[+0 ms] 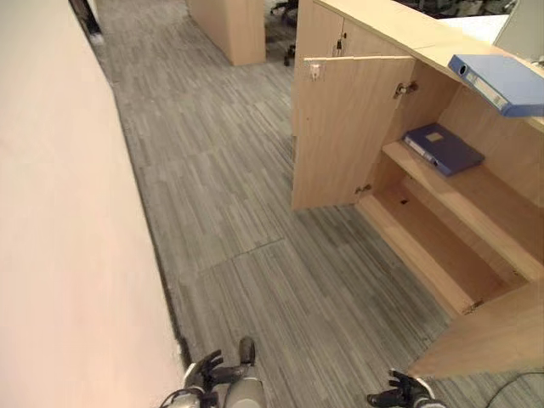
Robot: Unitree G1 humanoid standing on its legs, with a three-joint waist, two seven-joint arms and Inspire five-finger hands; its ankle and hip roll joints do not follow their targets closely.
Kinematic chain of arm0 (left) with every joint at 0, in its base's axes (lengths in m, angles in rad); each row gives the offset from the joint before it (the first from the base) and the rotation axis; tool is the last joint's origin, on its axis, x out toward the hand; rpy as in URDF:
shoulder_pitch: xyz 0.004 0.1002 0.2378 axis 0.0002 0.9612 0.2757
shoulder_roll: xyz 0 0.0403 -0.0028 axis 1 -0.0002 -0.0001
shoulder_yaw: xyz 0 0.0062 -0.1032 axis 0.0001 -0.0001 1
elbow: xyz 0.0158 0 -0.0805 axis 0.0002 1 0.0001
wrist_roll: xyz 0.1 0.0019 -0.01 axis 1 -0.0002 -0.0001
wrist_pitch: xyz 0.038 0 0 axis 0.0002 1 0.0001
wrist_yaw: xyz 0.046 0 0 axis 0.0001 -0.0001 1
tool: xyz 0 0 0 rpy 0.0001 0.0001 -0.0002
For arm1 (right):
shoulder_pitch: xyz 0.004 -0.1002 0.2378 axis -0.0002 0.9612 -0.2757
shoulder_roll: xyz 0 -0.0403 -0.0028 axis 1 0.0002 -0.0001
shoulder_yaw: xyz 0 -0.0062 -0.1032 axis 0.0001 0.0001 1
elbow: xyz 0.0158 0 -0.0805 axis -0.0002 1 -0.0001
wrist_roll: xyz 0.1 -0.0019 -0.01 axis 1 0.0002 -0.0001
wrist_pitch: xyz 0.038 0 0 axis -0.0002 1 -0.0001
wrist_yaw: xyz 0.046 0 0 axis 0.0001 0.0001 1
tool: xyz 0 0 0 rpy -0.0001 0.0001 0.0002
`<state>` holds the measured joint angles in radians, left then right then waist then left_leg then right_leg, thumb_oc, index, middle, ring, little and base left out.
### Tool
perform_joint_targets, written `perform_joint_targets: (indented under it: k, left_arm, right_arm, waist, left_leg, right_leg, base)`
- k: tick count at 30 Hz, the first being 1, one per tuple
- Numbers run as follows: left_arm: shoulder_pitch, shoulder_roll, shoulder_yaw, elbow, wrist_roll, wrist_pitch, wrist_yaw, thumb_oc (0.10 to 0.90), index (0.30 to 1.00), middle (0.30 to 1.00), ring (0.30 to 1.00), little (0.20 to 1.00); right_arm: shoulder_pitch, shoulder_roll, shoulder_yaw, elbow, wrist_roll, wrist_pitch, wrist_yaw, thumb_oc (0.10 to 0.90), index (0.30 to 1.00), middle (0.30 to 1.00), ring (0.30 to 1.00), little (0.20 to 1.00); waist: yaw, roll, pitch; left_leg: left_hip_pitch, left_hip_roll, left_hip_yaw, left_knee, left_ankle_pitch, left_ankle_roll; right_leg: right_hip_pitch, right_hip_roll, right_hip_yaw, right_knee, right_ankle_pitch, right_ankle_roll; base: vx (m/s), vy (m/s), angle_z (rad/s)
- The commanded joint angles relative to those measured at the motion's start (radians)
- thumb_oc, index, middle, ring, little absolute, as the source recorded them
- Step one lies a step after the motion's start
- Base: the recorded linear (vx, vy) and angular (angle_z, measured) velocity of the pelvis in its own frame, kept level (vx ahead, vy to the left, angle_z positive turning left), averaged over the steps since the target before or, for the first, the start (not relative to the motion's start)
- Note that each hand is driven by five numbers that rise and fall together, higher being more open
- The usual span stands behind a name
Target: Put the empty folder in the office cabinet
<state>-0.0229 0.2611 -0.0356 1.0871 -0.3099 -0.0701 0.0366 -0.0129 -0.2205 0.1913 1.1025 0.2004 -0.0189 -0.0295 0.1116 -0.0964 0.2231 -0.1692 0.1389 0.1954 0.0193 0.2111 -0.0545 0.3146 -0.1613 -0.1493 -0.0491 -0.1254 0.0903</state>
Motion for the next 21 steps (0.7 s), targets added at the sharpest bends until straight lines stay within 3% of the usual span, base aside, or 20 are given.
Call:
perform_joint_targets:
  k: [1,4,6,8,9,11,13,14,15,16,17,18,19,21]
  left_arm:
    - [0.02,0.017,-0.048,-0.045,0.001,-0.039,0.007,0.8,0.9,0.9,0.9,0.9]
    - [0.009,0.03,-0.057,-0.038,0.025,-0.035,0.004,0.8,0.9,0.9,0.9,0.9]
    - [-0.002,0.046,-0.061,-0.044,0.031,-0.037,0.007,0.8,0.9,0.9,0.9,0.9]
    - [-0.008,0.058,-0.06,-0.044,0.032,-0.037,0.007,0.8,0.9,0.9,0.9,0.9]
    - [-0.011,0.064,-0.06,-0.036,0.035,-0.036,0.007,0.8,0.9,0.9,0.9,0.9]
    - [-0.01,0.067,-0.061,-0.038,0.035,-0.036,0.008,0.8,0.9,0.9,0.9,0.9]
    - [0.0,0.069,-0.054,-0.039,0.03,-0.031,0.012,0.8,0.9,0.9,0.9,0.9]
    - [0.002,0.071,-0.054,-0.04,0.029,-0.031,0.011,0.8,0.9,0.9,0.9,0.9]
    - [0.001,0.068,-0.056,-0.039,0.032,-0.028,0.008,0.8,0.9,0.9,0.9,0.9]
    - [0.0,0.065,-0.059,-0.036,0.039,-0.028,0.005,0.8,0.9,0.9,0.9,0.9]
    - [0.003,0.065,-0.061,-0.034,0.053,-0.026,0.0,0.8,0.9,0.9,0.9,0.9]
    - [0.006,0.066,-0.06,-0.033,0.058,-0.026,0.0,0.8,0.9,0.9,0.9,0.9]
    - [0.014,0.066,-0.052,-0.027,0.058,-0.023,-0.001,0.8,0.9,0.9,0.9,0.9]
    - [0.018,0.06,-0.047,-0.016,0.066,-0.022,-0.003,0.8,0.9,0.9,0.9,0.9]
  right_arm:
    - [-0.045,-0.057,-0.007,-0.047,0.022,-0.038,-0.013,0.8,0.9,0.9,0.9,0.9]
    - [-0.054,-0.048,0.001,-0.039,0.018,-0.036,-0.01,0.8,0.9,0.9,0.9,0.9]
    - [-0.079,-0.039,0.009,-0.038,0.012,-0.037,-0.014,0.8,0.9,0.9,0.9,0.9]
    - [-0.09,-0.033,0.004,-0.038,0.015,-0.037,-0.015,0.8,0.9,0.9,0.9,0.9]
    - [-0.096,-0.029,-0.002,-0.034,0.014,-0.036,-0.014,0.8,0.9,0.9,0.9,0.9]
    - [-0.1,-0.027,-0.007,-0.032,0.015,-0.035,-0.016,0.8,0.9,0.9,0.9,0.9]
    - [-0.105,-0.03,-0.012,-0.029,0.012,-0.032,-0.02,0.8,0.9,0.9,0.9,0.9]
    - [-0.105,-0.03,-0.014,-0.03,0.012,-0.032,-0.021,0.8,0.9,0.9,0.9,0.9]
    - [-0.114,-0.032,-0.017,-0.024,0.016,-0.032,-0.019,0.8,0.9,0.9,0.9,0.9]
    - [-0.115,-0.035,-0.016,-0.023,0.017,-0.033,-0.016,0.8,0.9,0.9,0.9,0.9]
    - [-0.114,-0.038,-0.02,-0.024,0.016,-0.032,-0.017,0.8,0.9,0.9,0.9,0.9]
    - [-0.109,-0.039,-0.021,-0.022,0.014,-0.032,-0.018,0.8,0.9,0.9,0.9,0.9]
    - [-0.106,-0.045,-0.02,-0.021,0.011,-0.031,-0.022,0.8,0.9,0.9,0.9,0.9]
    - [-0.104,-0.05,-0.027,-0.016,0.018,-0.032,-0.024,0.8,0.9,0.9,0.9,0.9]
  waist:
    - [0.029,0.06,-0.056]
    - [0.034,0.043,-0.07]
    - [0.041,0.01,-0.083]
    - [0.046,-0.005,-0.091]
    - [0.051,-0.004,-0.093]
    - [0.052,0.002,-0.092]
    - [0.053,0.01,-0.077]
    - [0.052,0.02,-0.068]
    - [0.031,0.059,-0.048]
    - [0.01,0.073,-0.031]
    - [-0.002,0.076,-0.011]
    - [0.004,0.074,-0.007]
    - [0.016,0.079,-0.006]
    - [0.009,0.079,-0.009]
  left_leg:
    - [-0.101,0.126,-0.037,0.004,0.016,-0.077]
    - [-0.11,0.104,-0.032,0.034,-0.013,-0.057]
    - [-0.106,0.052,-0.006,0.043,-0.068,-0.018]
    - [-0.097,0.02,0.011,0.039,-0.102,0.009]
    - [-0.073,-0.013,0.028,0.034,-0.142,0.039]
    - [-0.049,-0.031,0.037,0.025,-0.161,0.053]
    - [0.031,-0.071,0.053,-0.008,-0.208,0.076]
    - [0.057,-0.08,0.06,-0.023,-0.216,0.085]
    - [0.119,-0.079,0.064,-0.073,-0.21,0.094]
    - [0.144,-0.081,0.062,-0.086,-0.209,0.089]
    - [0.176,-0.091,0.06,-0.093,-0.219,0.082]
    - [0.198,-0.102,0.054,-0.094,-0.244,0.076]
    - [0.225,-0.095,0.062,-0.086,-0.264,0.064]
    - [0.246,-0.099,0.062,-0.077,-0.282,0.058]
  right_leg:
    - [0.029,0.075,-0.026,0.112,-0.188,0.015]
    - [0.002,0.057,-0.026,0.145,-0.153,0.038]
    - [-0.063,0.016,-0.023,0.239,-0.035,0.084]
    - [-0.105,-0.008,-0.022,0.305,0.049,0.115]
    - [-0.151,-0.043,-0.057,0.413,0.131,0.14]
    - [-0.17,-0.066,-0.085,0.472,0.165,0.144]
    - [-0.196,-0.139,-0.191,0.605,0.235,0.157]
    - [-0.207,-0.15,-0.228,0.647,0.252,0.163]
    - [-0.308,-0.081,-0.217,0.708,0.194,0.136]
    - [-0.371,-0.033,-0.211,0.703,0.153,0.134]
    - [-0.399,-0.016,-0.267,0.604,0.107,0.147]
    - [-0.391,-0.033,-0.307,0.548,0.055,0.143]
    - [-0.394,-0.035,-0.372,0.417,0.018,0.081]
    - [-0.406,-0.023,-0.349,0.291,0.045,0.068]
  base:
    - [0.22,0.188,0.08]
    - [0.29,0.269,-0.02]
    - [0.28,0.35,0.08]
    - [0.31,0.408,-0.01]
    - [0.23,0.314,0.04]
    - [0.23,0.287,-0.03]
    - [0.29,0.344,0.09]
    - [0.27,0.37,0.03]
    - [0.29,0.352,-0.08]
    - [0.33,0.302,-0.17]
    - [0.32,0.144,-0.16]
    - [0.36,0.066,-0.28]
    - [0.31,0.015,-0.19]
    - [0.22,-0.022,-0.29]
